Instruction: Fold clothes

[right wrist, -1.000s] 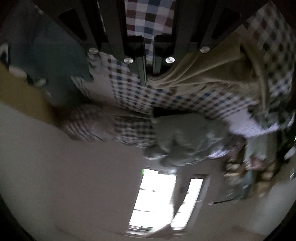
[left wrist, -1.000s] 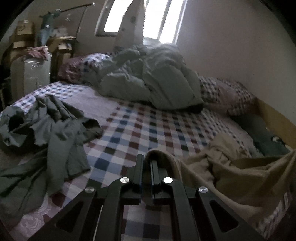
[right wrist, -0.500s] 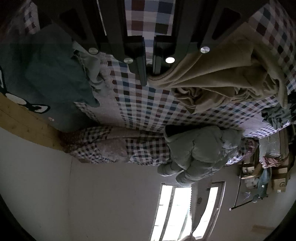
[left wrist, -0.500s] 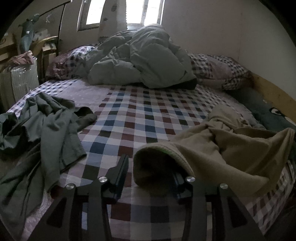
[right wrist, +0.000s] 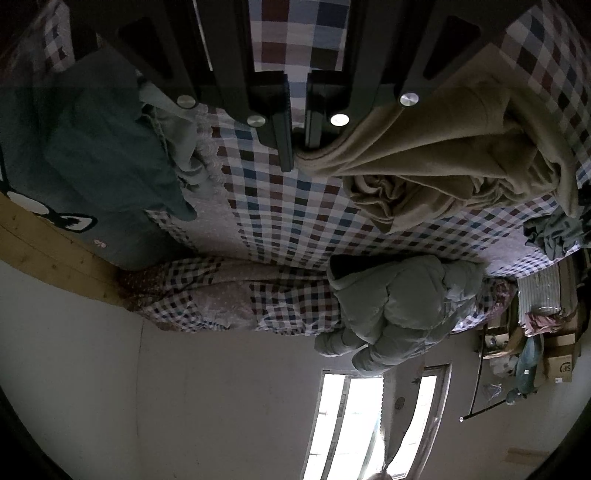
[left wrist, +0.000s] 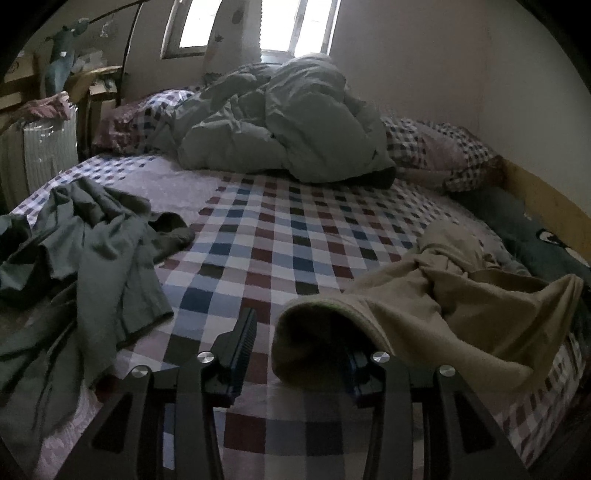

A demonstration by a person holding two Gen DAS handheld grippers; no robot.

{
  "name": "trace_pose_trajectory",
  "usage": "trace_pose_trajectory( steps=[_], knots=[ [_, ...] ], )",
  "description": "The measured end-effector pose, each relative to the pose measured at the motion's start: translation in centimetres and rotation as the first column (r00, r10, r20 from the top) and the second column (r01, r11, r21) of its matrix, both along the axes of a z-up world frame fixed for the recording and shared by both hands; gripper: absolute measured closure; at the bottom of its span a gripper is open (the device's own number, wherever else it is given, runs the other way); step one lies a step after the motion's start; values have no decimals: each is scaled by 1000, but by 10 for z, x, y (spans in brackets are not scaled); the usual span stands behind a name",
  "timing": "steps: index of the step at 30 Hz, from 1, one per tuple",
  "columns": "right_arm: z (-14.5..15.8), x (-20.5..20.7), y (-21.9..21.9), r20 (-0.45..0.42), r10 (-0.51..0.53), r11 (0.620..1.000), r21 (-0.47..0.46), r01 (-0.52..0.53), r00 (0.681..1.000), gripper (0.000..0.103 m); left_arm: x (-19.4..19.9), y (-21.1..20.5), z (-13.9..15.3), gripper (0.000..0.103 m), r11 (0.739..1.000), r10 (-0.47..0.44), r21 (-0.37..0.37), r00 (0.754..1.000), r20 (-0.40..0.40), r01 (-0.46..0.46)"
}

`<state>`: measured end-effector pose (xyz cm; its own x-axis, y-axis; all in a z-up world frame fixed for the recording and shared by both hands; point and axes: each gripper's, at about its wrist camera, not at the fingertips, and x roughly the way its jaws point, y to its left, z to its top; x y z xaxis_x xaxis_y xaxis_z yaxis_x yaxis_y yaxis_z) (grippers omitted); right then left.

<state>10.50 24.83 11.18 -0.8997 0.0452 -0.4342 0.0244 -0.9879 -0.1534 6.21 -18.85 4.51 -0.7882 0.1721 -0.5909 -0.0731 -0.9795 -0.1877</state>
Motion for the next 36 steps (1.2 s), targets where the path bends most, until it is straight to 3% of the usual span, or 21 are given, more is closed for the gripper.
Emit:
trace_pose_trajectory(
  steps=[8, 12, 17, 23, 36],
  knots=[
    [-3, -1, 0, 12, -2, 1000, -7, 2, 1000, 99, -2, -5, -1, 59, 1000, -2, -1, 1000, -9, 2],
    [-4, -3, 0, 19, -3, 1000, -10, 3, 1000, 99, -1, -3, -1, 80, 1000, -9, 1, 1000, -8, 9],
    [-5, -3, 0, 22, -3, 1000, -14, 3, 1000, 99, -1, 4, -2, 96, 999, -23, -30, 1000, 1, 23],
    [-4, -1, -1, 22, 5, 1000, -9, -4, 1000, 99, 3, 2, 6, 98, 1000, -10, -4, 999, -32, 10],
    [22, 26, -11, -25, 34, 999, 7, -33, 999, 99, 56, -9, 67, 99, 988, 94, 142, 976, -196, -67]
  ],
)
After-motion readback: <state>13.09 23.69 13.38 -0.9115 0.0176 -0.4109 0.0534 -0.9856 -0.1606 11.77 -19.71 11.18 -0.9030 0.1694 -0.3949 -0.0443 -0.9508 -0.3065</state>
